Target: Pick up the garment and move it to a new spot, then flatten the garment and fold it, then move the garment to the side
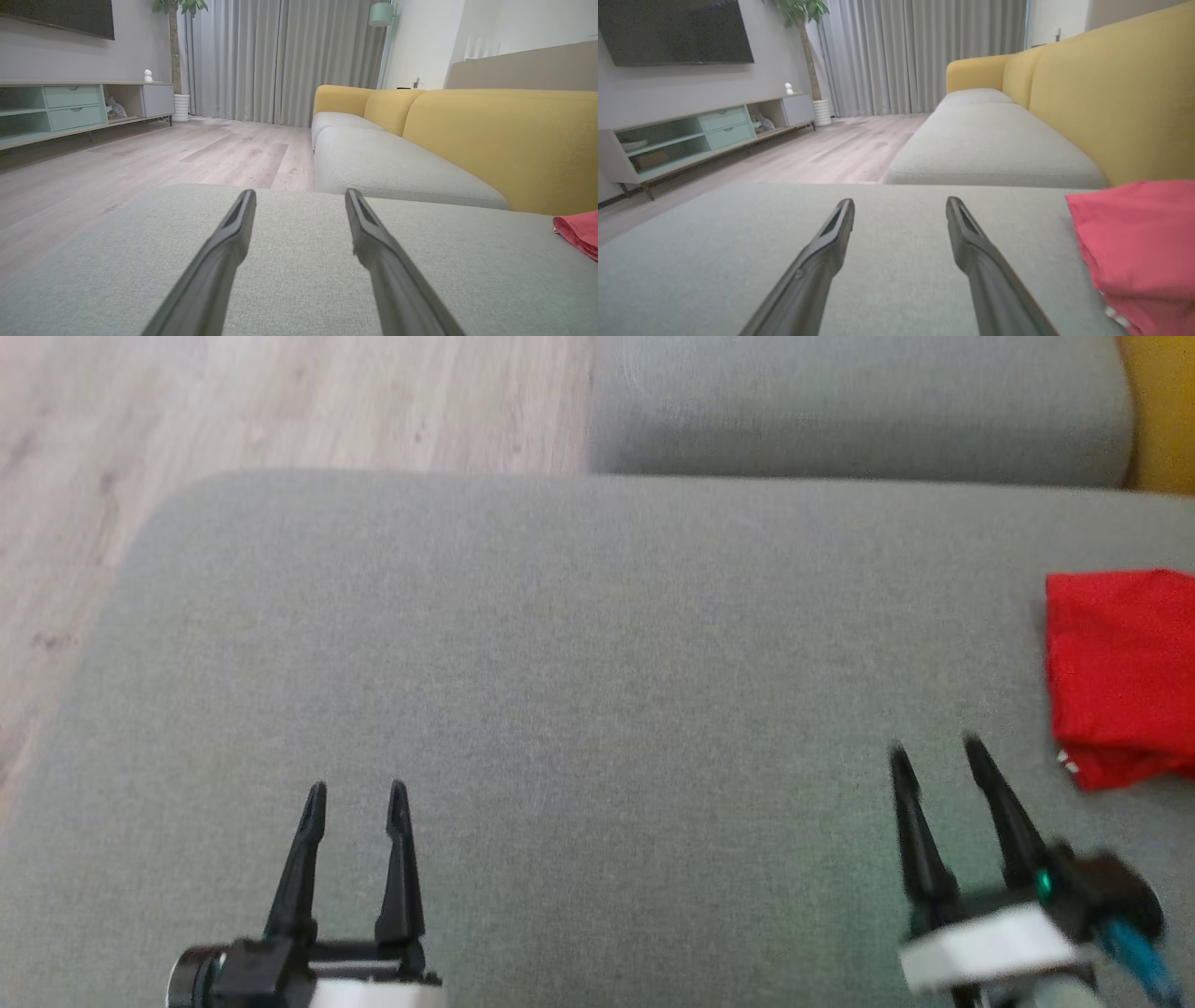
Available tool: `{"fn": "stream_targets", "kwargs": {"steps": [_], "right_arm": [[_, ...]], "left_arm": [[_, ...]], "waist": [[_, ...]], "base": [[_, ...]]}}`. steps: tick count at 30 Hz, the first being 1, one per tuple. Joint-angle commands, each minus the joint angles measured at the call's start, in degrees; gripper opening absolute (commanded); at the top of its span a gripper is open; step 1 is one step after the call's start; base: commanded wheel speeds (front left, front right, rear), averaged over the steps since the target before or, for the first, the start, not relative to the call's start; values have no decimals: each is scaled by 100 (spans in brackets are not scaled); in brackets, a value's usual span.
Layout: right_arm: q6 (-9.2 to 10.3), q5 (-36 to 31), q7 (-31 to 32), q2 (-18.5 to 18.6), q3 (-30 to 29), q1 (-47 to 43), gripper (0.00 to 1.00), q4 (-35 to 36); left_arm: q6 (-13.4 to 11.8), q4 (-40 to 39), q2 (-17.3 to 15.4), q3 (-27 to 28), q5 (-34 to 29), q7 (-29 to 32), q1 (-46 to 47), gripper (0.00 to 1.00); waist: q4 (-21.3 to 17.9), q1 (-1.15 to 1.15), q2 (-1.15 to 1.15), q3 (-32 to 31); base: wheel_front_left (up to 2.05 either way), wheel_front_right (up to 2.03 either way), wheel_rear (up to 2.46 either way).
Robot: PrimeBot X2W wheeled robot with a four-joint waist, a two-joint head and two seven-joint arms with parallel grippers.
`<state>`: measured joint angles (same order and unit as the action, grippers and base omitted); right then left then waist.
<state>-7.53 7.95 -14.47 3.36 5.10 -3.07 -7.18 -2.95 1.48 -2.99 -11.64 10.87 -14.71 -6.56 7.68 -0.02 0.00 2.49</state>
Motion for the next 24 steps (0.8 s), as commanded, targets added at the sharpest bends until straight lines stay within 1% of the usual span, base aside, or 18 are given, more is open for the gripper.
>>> {"fn": "stream_targets", "kwargs": {"steps": [1,4,7,14,18,19,24], "right_arm": [[4,-137,-51,-28,-11,-215,100,288],[4,-381,-51,-41,-103,-586,100,477],[4,-305,-51,-45,-224,-817,100,593],[4,-315,-52,-47,-182,-884,100,686],[4,-302,-52,-47,-179,-886,100,703],[0,-297,0,-97,-317,-1064,0,493],[0,-240,17,-97,-304,-1072,0,97]], "left_arm": [[69,-238,12,219,-137,-29,51,100],[125,-287,12,302,-194,-29,-137,100],[163,-334,12,358,-206,-29,-262,100],[244,-290,12,375,-251,-29,-330,100],[218,-254,12,374,-274,-29,-327,100],[240,-92,-9,200,-235,0,-499,0],[245,318,-6,194,-172,8,-590,0]], "waist": [[35,2,0,-218],[-40,2,0,-300],[-127,2,0,-352],[-235,2,0,-365],[-241,2,0,-368],[-243,2,0,-369],[-252,2,0,-368]], "base": [[0,0,0],[0,0,0],[0,0,0],[0,0,0],[0,0,0],[0,0,0],[0,0,0]]}}
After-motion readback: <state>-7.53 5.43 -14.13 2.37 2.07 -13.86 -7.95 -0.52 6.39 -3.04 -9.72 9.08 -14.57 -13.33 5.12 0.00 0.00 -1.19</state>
